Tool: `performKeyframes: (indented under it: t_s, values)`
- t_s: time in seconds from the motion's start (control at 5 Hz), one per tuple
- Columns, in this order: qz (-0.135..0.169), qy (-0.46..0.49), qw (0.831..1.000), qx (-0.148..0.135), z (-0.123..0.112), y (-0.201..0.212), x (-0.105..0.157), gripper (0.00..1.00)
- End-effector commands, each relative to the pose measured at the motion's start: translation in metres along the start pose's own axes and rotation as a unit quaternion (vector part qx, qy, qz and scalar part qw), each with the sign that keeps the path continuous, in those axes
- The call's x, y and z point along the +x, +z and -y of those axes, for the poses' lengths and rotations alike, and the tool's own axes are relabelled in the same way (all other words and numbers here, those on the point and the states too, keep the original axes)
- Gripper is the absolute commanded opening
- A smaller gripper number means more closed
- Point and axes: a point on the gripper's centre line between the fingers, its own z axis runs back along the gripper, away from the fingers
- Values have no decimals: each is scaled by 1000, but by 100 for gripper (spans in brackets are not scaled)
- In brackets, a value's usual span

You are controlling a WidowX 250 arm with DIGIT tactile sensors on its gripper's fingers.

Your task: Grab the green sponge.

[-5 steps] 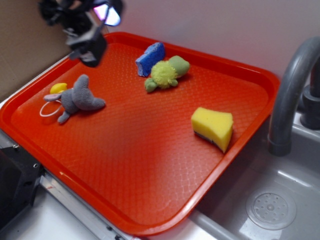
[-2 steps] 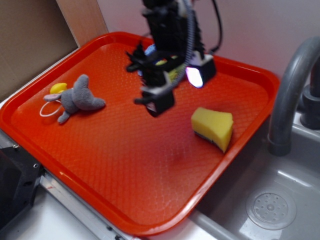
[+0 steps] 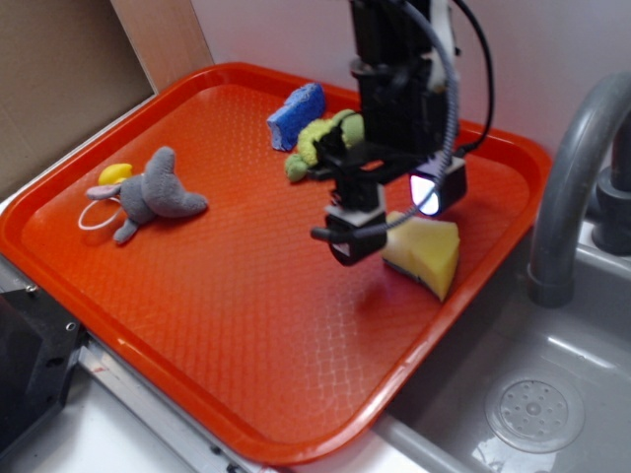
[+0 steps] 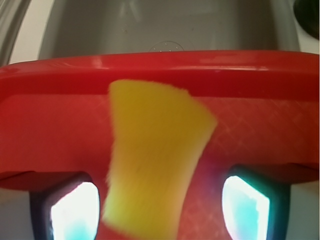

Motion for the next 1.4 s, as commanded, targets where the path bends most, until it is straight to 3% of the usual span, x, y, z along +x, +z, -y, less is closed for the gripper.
performKeyframes:
  t_s: [0.0, 0.2, 0.8, 1.0, 1.2]
  values:
    - [-2, -64, 998, 1, 21, -7, 40, 100]
    - [1, -71, 997, 2, 22, -11, 43, 0]
    - [-30, -49, 998, 14, 29, -11, 37, 0]
    - [-35, 76, 995, 48, 36, 26, 1, 0]
    - [-90, 209, 971, 71, 51, 65, -26, 0]
